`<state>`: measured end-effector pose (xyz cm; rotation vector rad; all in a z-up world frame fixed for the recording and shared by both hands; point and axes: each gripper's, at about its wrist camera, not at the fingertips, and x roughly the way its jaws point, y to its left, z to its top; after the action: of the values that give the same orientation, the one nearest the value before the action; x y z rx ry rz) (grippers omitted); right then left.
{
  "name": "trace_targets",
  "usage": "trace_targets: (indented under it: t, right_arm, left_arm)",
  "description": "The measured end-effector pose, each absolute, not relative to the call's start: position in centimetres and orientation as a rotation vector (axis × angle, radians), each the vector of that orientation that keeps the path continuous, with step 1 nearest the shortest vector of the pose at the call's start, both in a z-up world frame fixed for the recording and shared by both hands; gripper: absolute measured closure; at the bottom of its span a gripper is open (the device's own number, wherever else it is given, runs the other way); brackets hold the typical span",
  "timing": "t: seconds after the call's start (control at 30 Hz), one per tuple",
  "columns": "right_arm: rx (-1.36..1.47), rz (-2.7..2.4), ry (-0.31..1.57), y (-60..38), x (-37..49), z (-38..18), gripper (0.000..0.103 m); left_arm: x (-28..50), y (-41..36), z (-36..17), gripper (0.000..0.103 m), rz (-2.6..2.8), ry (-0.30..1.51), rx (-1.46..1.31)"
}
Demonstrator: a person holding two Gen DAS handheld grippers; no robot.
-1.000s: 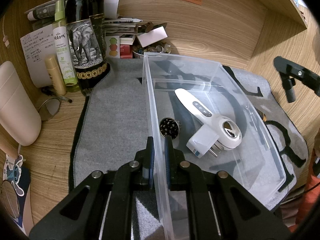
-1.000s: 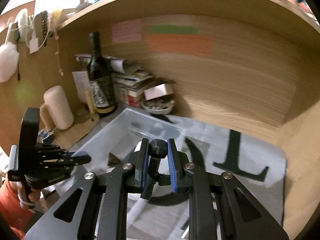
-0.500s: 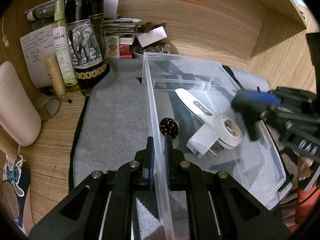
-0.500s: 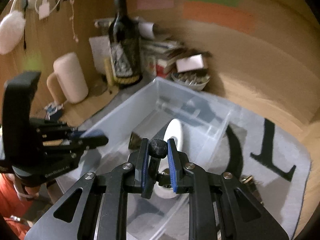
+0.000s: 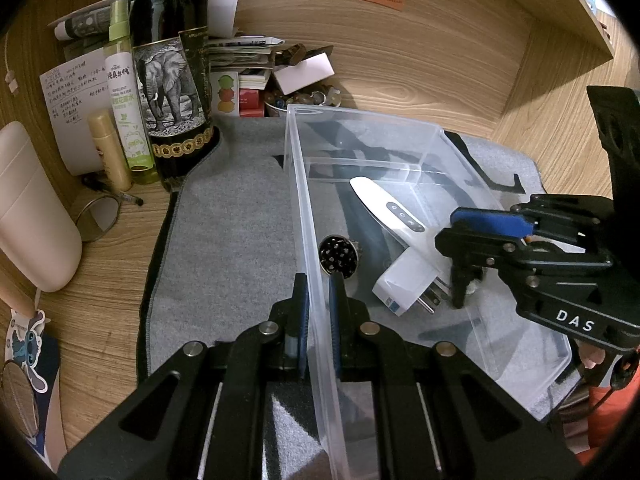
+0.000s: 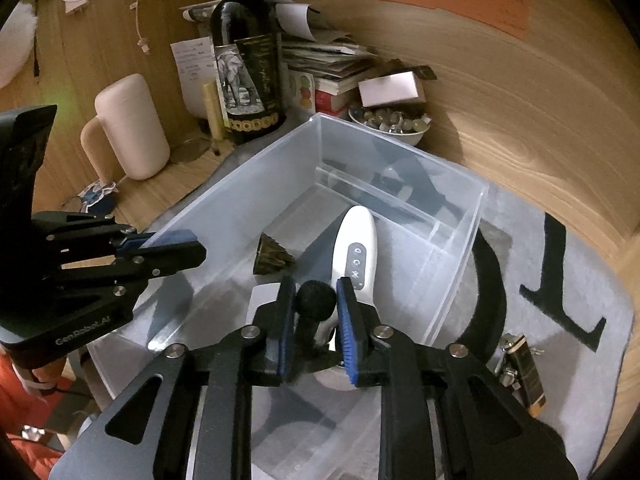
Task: Organize rigid objects
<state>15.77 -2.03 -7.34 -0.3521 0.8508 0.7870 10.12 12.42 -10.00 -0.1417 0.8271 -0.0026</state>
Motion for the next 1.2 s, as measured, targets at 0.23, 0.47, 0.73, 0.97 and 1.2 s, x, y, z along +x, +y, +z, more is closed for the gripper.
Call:
trace_targets:
  t: [0.23, 0.47, 0.73, 0.97, 1.2]
  right_arm:
    - [-0.320, 0.762, 0.811, -3.0, 15.6, -6.3, 0.057]
    - [-0.302, 0.740, 0.759, -4.1, 15.2, -4.8, 0.047]
    - [-0.252, 0.683, 0.689, -6.5, 15.1, -2.5, 0.046]
    - [-0.246, 0.598, 0.658, -9.8, 15.0, -1.5, 0.045]
    - [-0.237, 0.513, 0.705, -13.0, 15.0, -2.7, 0.045]
  left_arm:
    - [10.1, 12.4, -10.0, 0.094, -0.002, 0.827, -0.141]
    - [10.1, 12.4, -10.0, 0.094, -0.002, 0.827, -0.141]
    - [10.1, 12.4, -10.0, 0.094, -0.002, 0.827, -0.140]
    - [10.1, 12.4, -10.0, 0.094, -0.002, 0.827, -0.140]
    - [10.1, 12.4, -10.0, 0.094, -0.002, 0.828, -0.139]
